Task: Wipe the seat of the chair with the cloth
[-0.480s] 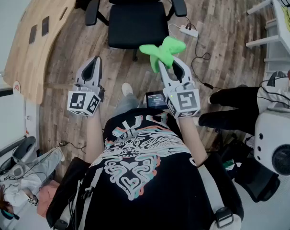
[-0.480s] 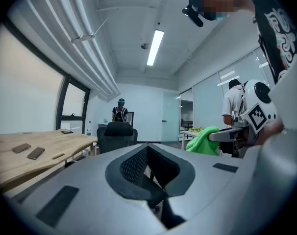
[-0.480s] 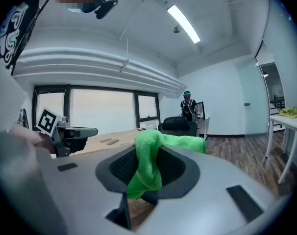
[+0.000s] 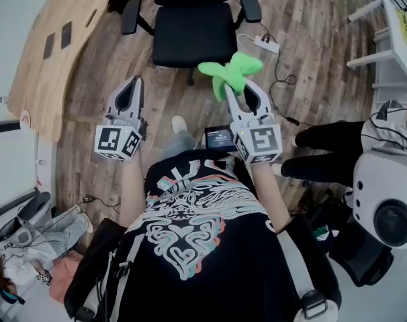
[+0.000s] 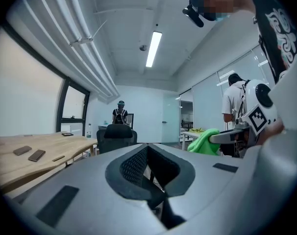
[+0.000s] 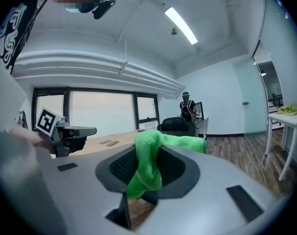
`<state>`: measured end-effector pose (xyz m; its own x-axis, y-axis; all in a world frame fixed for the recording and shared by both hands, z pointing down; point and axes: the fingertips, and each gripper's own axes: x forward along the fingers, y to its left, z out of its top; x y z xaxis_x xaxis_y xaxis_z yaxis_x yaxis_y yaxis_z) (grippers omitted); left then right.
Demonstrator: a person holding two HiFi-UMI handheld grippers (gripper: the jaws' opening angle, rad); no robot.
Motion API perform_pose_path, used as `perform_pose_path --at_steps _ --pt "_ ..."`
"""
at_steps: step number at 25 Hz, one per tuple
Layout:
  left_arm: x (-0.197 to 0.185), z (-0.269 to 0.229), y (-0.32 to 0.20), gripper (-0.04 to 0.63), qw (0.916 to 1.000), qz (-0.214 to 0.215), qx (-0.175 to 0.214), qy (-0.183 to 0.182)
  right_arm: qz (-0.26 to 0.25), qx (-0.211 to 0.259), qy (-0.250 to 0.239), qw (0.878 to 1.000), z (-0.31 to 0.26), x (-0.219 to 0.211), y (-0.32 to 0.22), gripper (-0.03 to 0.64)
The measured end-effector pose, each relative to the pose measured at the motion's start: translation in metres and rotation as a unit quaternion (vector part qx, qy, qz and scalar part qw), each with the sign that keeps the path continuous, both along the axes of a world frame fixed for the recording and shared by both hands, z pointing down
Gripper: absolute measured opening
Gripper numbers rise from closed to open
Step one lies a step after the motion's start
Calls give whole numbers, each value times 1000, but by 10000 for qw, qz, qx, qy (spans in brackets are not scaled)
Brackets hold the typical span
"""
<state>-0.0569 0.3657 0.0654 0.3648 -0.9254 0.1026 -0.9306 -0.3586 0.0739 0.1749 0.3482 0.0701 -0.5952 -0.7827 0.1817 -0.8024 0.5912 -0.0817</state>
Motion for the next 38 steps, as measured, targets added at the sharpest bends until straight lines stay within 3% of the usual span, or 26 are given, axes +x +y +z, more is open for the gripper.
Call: perform_pose_path --at_steps 9,15,27,33,38 --pt "-12 2 9 -2 9997 -222 17 69 -83 1 -55 10000 2 1 -1 104" --pt "-20 3 0 -2 9977 -182 -87 654 -96 -6 -25 10000 -1 -4 -10 104" --pt "-30 21 -63 -2 9996 -88 -16 281 27 -173 44 9998 20 -17 -63 104" --pt "-54 34 -131 -2 9995 -34 -133 290 15 -330 181 9993 34 -42 -125 104" --pt "-76 36 -198 -2 9999 109 -115 61 148 -310 323 9989 34 -63 -186 104"
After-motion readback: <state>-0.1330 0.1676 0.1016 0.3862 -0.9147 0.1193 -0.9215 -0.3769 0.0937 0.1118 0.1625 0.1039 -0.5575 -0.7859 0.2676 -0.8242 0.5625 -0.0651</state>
